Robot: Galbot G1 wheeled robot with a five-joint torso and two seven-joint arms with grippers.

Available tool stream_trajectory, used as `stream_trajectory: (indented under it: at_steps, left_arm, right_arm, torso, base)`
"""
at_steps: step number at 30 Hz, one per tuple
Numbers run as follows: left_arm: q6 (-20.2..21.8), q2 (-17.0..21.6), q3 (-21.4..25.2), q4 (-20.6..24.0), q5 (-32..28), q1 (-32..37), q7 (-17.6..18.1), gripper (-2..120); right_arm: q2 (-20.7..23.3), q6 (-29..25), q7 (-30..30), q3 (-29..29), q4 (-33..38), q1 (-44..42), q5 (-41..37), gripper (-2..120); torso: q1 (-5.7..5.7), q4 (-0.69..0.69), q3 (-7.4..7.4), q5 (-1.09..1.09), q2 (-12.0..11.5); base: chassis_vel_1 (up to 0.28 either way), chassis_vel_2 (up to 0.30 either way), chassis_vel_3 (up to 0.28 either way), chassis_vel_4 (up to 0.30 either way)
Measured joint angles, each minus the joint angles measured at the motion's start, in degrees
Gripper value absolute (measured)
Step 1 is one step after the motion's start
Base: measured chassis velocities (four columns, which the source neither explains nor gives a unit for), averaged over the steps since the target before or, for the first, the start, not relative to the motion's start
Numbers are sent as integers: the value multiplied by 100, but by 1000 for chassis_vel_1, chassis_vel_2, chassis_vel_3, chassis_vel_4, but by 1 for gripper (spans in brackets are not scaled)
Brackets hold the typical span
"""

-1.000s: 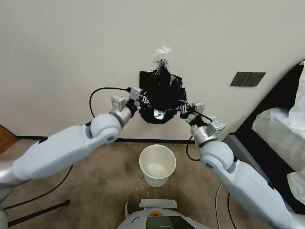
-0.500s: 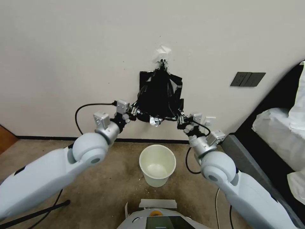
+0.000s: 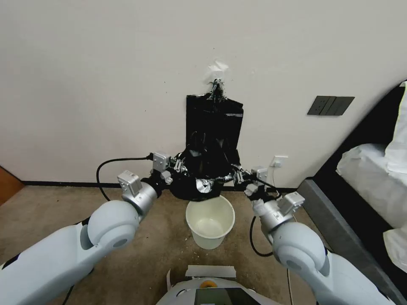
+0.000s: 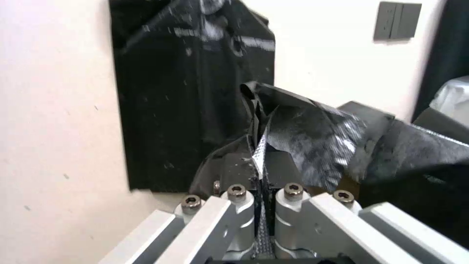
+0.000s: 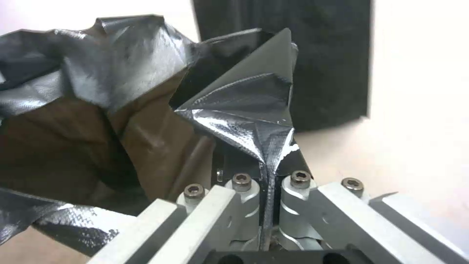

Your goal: Place a trash bag onto the trash bin.

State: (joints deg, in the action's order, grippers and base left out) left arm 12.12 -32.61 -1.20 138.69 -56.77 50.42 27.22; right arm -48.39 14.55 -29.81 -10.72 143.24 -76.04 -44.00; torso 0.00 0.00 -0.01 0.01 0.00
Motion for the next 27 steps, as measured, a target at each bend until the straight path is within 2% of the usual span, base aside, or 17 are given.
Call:
stream_trajectory:
  at_steps: [5,7,10,14,18,27]
  left_arm:
    - [0,-293,-280,-168,97,31,77,0]
    - [1,-566,-620,-353,213,-19,141,0]
    - [2,-785,-775,-499,311,16,184,0]
    - [0,-988,-835,-649,355,137,252,0]
    - [-46,-1388,-859,-1022,484,499,406,0]
    - [-56,-1575,-719,-1313,802,1069,493,0]
  right_arm:
    - [-3,-4,-46,-188,0,-268,-42,0]
    - [0,-7,-53,-371,0,-496,-60,0]
    - [-67,-16,-52,-427,0,-659,6,0]
    - [-164,-48,-36,-441,-30,-801,134,0]
    - [-344,-113,-55,-390,-378,-879,161,0]
    - [-743,-133,-125,-137,-990,-932,203,0]
  torso:
    - [0,0,0,-1,0]
    - [0,-1,0,0,0]
    - [0,-2,0,0,0]
    - [0,-1,0,0,1]
    - [0,0,1,-2,0]
    - [0,0,0,0,0]
  base:
    - [0,0,0,0]
    - [0,0,0,0]
    - [0,0,0,0]
    - [0,0,0,0]
    - [0,0,0,0]
    - [0,0,0,0]
